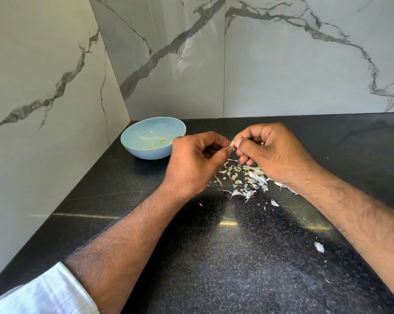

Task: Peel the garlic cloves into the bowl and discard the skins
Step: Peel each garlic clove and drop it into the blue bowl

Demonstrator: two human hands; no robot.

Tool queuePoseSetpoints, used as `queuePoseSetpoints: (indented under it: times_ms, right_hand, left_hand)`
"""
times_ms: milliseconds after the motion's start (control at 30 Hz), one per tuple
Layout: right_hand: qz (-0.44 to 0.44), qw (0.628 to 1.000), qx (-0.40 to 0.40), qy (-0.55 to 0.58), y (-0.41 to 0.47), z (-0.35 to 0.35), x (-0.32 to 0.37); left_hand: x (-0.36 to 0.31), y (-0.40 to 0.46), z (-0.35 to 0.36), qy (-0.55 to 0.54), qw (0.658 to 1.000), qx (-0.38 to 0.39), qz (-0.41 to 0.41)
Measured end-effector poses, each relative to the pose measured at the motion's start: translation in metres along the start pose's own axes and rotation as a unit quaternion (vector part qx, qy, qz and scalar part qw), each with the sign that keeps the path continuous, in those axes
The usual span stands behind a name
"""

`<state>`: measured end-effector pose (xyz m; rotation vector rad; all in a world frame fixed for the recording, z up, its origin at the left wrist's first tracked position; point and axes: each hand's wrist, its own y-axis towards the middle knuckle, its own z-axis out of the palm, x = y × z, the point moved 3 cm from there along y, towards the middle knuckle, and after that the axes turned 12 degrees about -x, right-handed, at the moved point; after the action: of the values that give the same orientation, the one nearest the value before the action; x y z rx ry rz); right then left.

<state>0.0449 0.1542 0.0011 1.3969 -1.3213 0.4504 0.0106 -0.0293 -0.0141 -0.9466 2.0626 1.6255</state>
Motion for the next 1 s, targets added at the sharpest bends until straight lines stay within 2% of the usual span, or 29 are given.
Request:
queuePoseSetpoints:
  times_ms: [167,300,433,633,767,900,1000]
  right_hand:
    - [-0.045,0.998,0.003,-0.048,-0.002,-0.002,0.003]
    - [-0.059,0.997,0.007,-0.057,-0.003,-0.003,0.005]
    - [-0.035,0.999,0.028,-0.029,-0.003,-0.001,0.005]
    - [0.029,0.998,0.037,0.040,-0.002,0.001,0.000]
    - [0.038,0.998,0.033,0.042,-0.001,-0.002,-0.001]
    - [0.030,0.999,0.035,-0.014,0.002,-0.008,-0.004]
    - [0.022,0.995,0.053,-0.076,0.002,-0.011,-0.005]
  left_hand:
    - [0.003,-0.001,0.001,-0.021,1.000,0.003,-0.022]
    - [0.008,-0.003,0.005,-0.118,0.986,0.022,-0.111]
    - [0.008,-0.003,0.008,-0.216,0.957,0.025,-0.194]
    - [0.008,-0.002,0.005,-0.280,0.928,0.021,-0.245]
    - [0.011,0.003,-0.001,-0.308,0.915,0.002,-0.262]
    - [0.016,0.007,-0.009,-0.327,0.902,-0.027,-0.281]
    - [0.016,0.008,-0.011,-0.322,0.902,-0.017,-0.287]
